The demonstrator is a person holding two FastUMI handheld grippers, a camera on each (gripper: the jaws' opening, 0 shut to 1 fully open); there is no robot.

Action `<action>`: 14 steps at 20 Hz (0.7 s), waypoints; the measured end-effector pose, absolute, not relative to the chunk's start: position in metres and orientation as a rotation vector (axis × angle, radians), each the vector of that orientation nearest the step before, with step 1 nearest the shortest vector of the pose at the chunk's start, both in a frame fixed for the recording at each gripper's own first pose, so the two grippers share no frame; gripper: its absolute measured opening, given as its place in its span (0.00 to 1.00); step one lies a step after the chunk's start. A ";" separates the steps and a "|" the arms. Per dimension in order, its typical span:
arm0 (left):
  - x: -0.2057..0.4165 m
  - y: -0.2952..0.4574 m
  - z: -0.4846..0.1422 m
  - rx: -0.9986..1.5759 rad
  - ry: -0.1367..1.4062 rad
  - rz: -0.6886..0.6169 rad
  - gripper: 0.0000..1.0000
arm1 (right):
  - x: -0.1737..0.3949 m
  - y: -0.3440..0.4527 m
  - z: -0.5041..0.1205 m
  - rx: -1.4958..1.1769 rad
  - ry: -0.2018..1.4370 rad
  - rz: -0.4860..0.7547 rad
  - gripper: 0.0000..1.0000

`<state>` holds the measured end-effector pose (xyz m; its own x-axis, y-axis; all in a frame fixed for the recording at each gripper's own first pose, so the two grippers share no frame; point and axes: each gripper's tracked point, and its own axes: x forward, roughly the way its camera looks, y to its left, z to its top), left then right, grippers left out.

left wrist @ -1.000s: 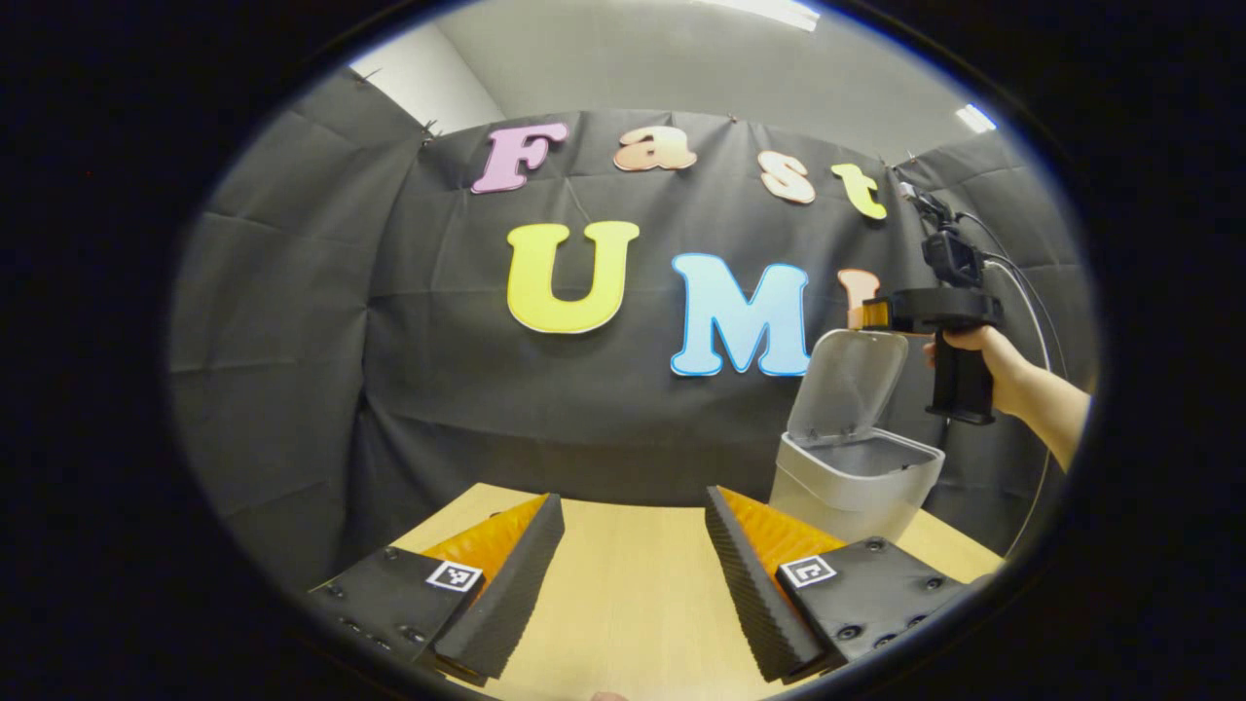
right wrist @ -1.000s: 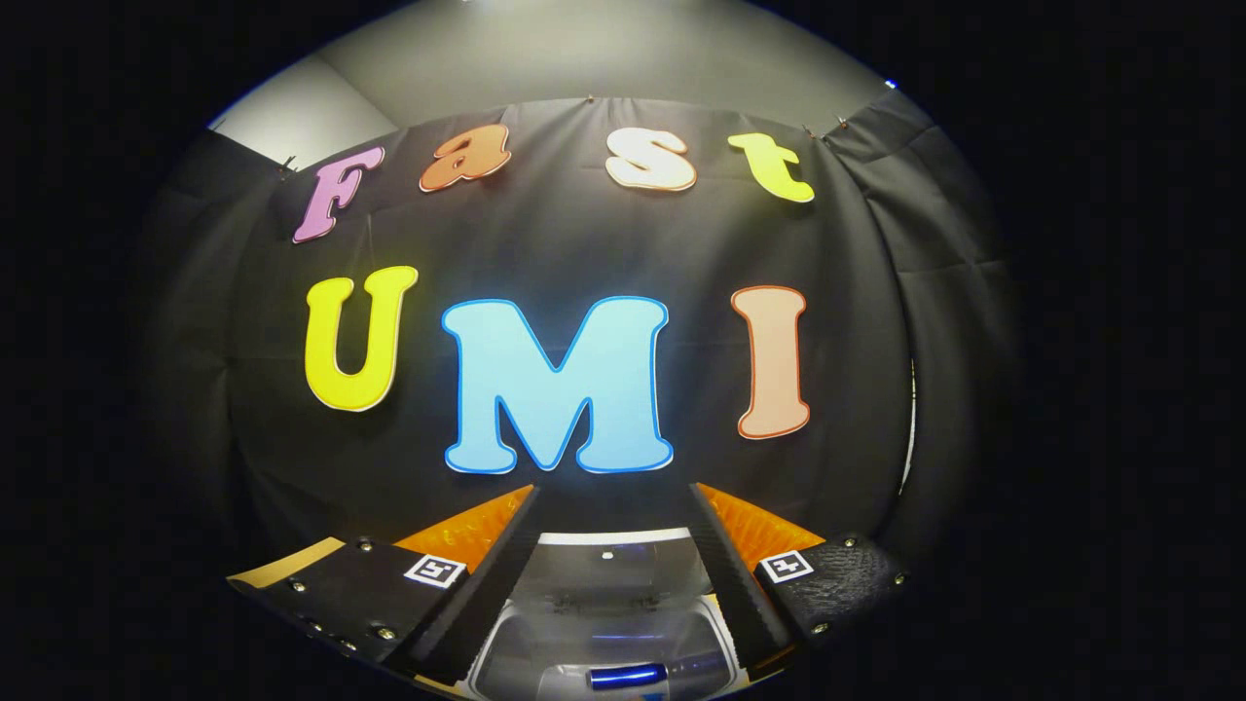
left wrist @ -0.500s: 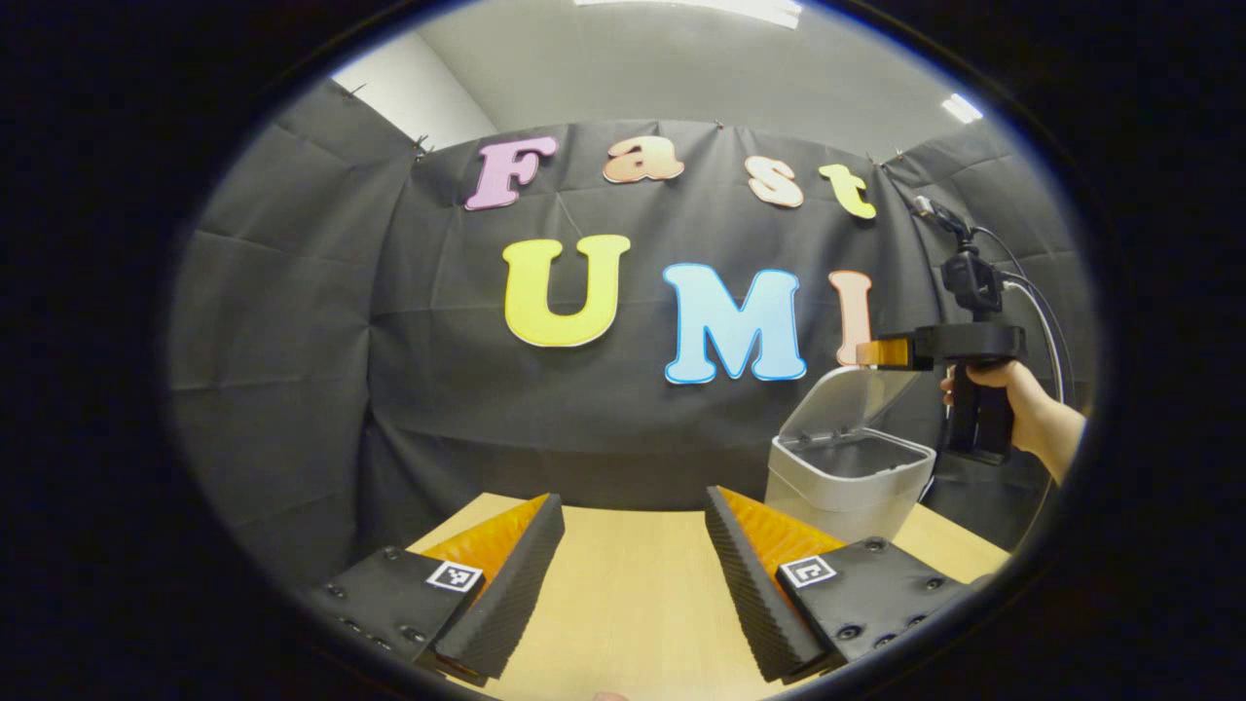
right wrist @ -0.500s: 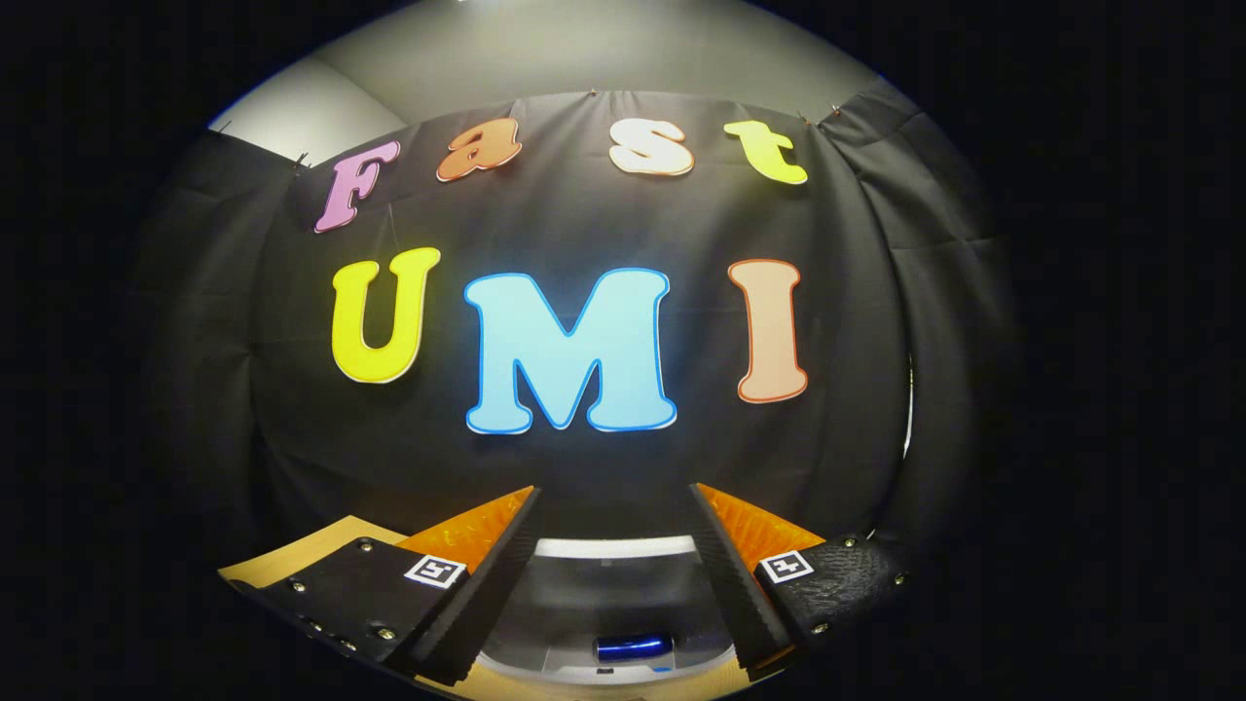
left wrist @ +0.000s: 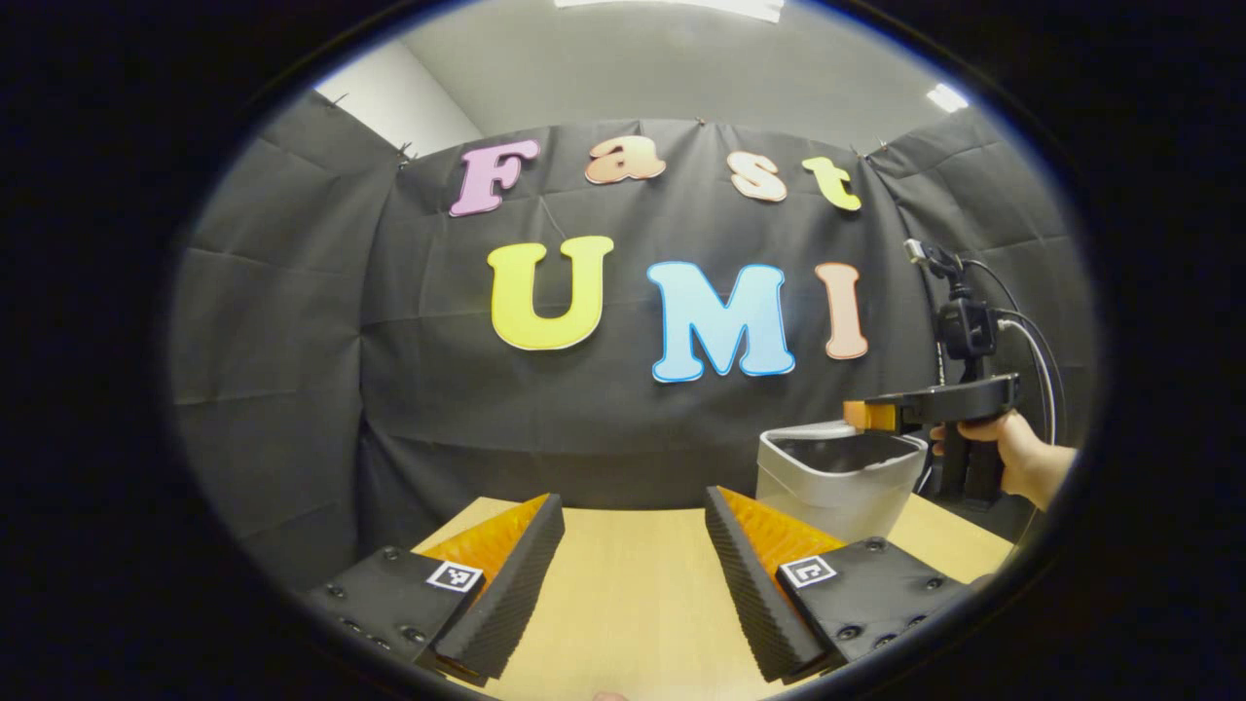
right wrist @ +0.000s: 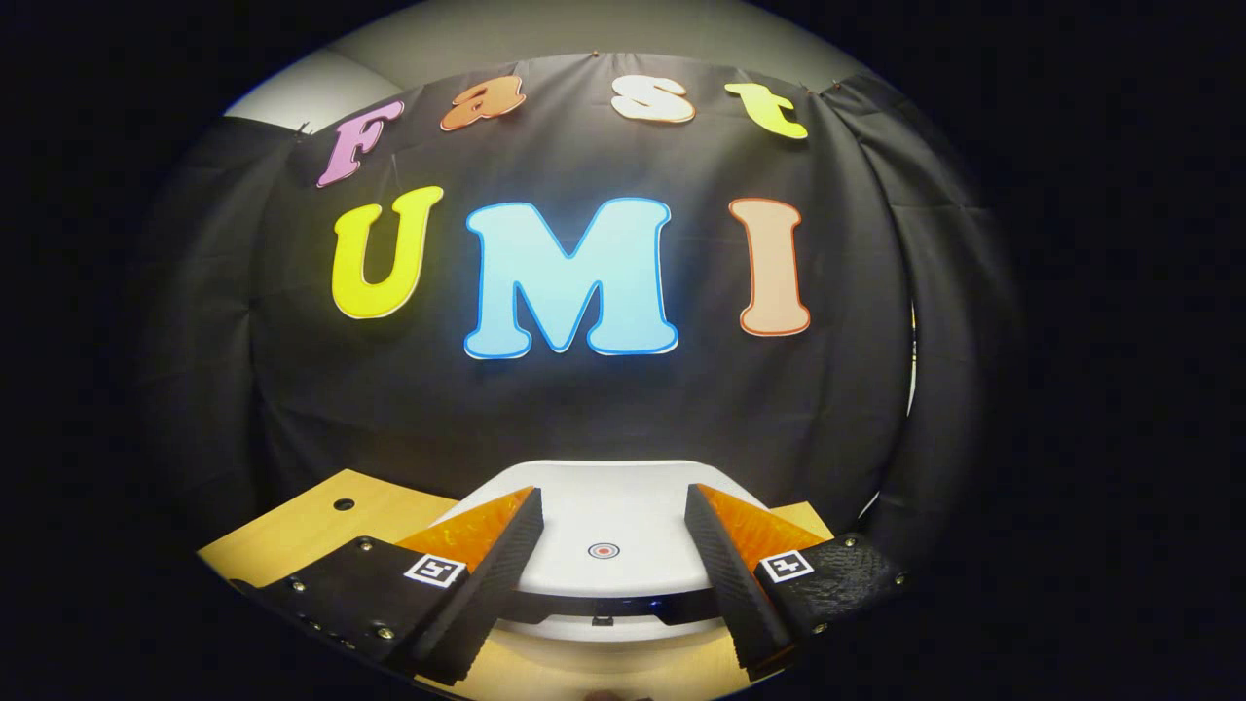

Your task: Press the lid of the desktop garbage bin to open it, pick up the crumpled paper on the desktop and throw it into the bin, then pick up the pop can on the desktop and drop it into the bin, and finally close the garbage bin lid.

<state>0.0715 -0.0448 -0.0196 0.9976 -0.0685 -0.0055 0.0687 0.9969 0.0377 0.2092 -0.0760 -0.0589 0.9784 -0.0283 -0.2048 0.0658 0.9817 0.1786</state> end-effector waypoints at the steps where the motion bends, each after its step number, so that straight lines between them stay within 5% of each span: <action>1: 0.071 -0.045 -0.020 0.041 0.005 -0.068 1.00 | 0.209 -0.075 -0.063 0.191 0.204 -0.048 0.94; 14: 0.070 -0.038 -0.024 0.038 0.017 -0.046 1.00 | 0.213 -0.072 -0.084 0.147 0.179 -0.068 0.95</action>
